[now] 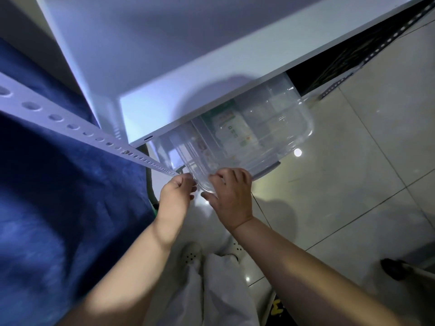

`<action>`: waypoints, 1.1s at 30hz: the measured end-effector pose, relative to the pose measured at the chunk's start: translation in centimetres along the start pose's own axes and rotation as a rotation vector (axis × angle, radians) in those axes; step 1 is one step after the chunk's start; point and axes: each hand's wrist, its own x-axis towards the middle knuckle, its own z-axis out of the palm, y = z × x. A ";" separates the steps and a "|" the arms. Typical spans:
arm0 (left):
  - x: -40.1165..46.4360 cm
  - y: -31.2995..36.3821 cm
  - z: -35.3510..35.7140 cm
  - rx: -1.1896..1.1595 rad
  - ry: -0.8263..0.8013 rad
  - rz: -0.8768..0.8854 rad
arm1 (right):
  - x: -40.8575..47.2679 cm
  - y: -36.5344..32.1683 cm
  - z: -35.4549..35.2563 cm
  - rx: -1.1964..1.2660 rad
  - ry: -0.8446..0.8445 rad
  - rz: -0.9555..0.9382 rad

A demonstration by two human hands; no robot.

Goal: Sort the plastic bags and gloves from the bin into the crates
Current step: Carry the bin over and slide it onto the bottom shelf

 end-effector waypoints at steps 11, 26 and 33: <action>0.2 -0.8 2.6 0.053 0.027 -0.167 | 1.2 7.7 -3.2 0.173 0.243 0.510; 2.3 0.9 2.8 -0.291 0.441 -0.124 | 9.8 13.1 -5.1 1.096 0.260 1.066; 4.7 2.8 2.8 -0.483 0.542 -0.080 | 14.4 12.4 -3.9 1.215 0.222 1.021</action>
